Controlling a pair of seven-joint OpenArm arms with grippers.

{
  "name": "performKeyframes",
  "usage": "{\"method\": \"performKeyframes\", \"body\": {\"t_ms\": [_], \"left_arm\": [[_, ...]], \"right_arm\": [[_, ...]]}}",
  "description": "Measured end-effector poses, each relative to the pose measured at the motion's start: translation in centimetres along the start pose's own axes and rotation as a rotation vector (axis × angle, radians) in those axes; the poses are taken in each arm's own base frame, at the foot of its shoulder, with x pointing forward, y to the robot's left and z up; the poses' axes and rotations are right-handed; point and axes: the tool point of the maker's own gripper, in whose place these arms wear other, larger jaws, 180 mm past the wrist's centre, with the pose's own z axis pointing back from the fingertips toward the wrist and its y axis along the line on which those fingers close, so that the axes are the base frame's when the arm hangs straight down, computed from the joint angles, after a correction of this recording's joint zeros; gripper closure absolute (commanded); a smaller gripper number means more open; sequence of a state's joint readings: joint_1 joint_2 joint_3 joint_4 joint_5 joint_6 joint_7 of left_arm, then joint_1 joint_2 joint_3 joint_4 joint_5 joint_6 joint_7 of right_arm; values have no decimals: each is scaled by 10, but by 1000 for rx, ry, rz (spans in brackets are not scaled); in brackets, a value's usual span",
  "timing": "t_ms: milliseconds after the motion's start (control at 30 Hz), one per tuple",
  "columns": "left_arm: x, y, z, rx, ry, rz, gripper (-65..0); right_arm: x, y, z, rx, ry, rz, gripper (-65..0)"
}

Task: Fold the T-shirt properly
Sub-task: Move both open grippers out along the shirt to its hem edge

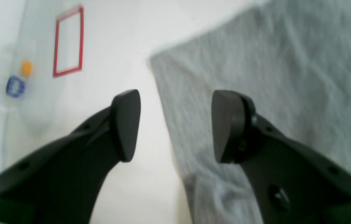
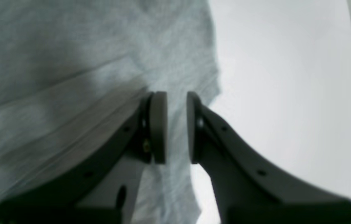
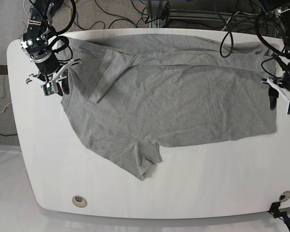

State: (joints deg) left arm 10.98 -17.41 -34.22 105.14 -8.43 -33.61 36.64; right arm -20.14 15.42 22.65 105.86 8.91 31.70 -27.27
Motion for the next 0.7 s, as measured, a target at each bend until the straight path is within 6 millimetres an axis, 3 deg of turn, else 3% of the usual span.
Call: {"method": "performKeyframes", "body": {"t_ms": [100, 267, 500, 600, 700], "left_arm": [[11, -3, -15, -17, -15, 16, -344], [12, -4, -35, -38, -6, 60, -344], [2, -1, -59, -54, 12, 141, -344], [9, -9, -73, -84, -30, 160, -344], [2, -16, -87, -113, -5, 206, -344]], "right_arm": [[11, -3, -16, 10, -27, -11, -113], [15, -20, -42, -8, -27, -71, -113], [38, -46, -87, -14, -53, -164, -113], [47, -46, -111, 10, -37, -179, -113], [54, -40, -131, 50, -27, -210, -113]]}}
